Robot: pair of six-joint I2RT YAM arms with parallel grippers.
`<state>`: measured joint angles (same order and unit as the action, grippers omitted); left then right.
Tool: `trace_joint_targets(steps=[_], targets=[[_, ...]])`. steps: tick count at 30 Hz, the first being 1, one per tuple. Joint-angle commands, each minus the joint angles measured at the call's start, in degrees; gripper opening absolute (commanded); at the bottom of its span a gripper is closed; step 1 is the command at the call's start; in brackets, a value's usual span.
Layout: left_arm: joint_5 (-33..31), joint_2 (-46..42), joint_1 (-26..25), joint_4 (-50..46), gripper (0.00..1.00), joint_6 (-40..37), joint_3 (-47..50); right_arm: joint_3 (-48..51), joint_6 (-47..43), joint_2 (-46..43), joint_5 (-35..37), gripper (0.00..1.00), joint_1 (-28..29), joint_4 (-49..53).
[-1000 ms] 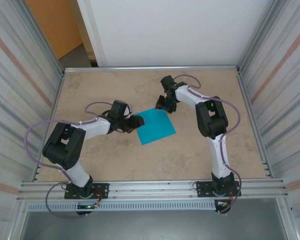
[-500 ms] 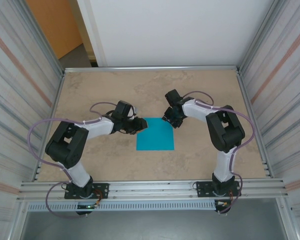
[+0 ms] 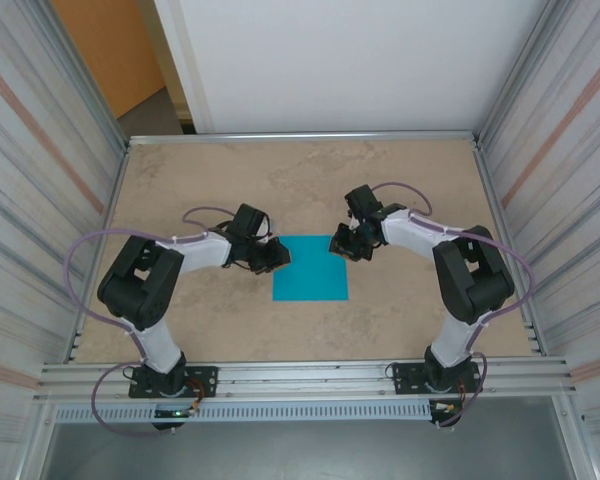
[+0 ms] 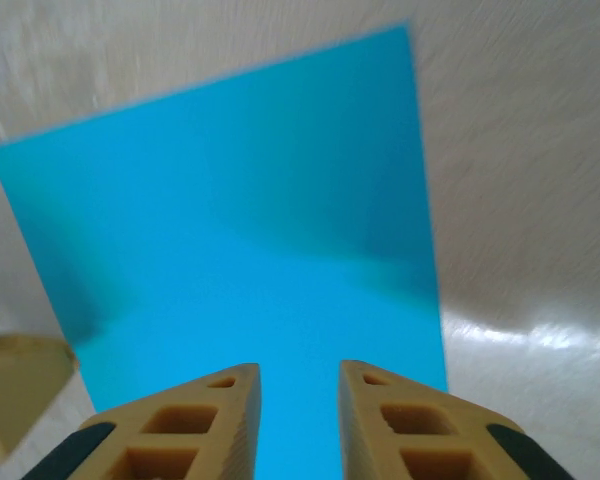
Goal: Fold a paper plane with a square sheet of paper (pick it up from the middle)
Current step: Move the square sheet of paper to the center of the table, then first fold in half a square sheet of paper at the center of the table.
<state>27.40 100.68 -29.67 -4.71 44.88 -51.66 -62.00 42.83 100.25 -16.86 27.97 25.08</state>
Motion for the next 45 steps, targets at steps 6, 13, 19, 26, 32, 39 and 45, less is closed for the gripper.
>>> trace_joint_targets(steps=[6, 13, 19, 26, 32, 39, 45], targets=[[-0.6, 1.8, -0.6, -1.7, 0.16, 0.0, -1.3, 1.0, -3.1, 1.6, 0.0, 0.23, 1.5, 2.4], [-1.0, 2.5, -0.6, -2.3, 0.16, 0.0, -1.1, 0.4, -3.2, 4.5, 1.1, 0.22, 1.0, 3.0], [-0.9, 3.4, -0.6, -2.4, 0.16, 0.1, -1.0, 0.0, -2.9, 6.8, 1.4, 0.23, 1.2, 3.3], [-0.1, 3.5, -0.6, 0.7, 0.16, 0.5, -0.4, -0.4, -2.3, 8.2, -0.8, 0.23, 1.2, 1.1], [1.9, 4.2, -0.6, 6.7, 0.18, 3.4, 0.2, -2.2, -1.2, 9.3, -2.3, 0.23, 1.3, -1.2], [2.6, 3.3, -0.6, 10.4, 0.23, 4.2, 1.4, -4.3, -0.6, 11.1, -3.7, 0.23, 1.7, -2.3], [2.8, 1.0, -0.6, 13.5, 0.35, 2.9, 2.9, -5.1, -0.5, 12.1, -3.9, 0.23, 1.8, -2.5]])
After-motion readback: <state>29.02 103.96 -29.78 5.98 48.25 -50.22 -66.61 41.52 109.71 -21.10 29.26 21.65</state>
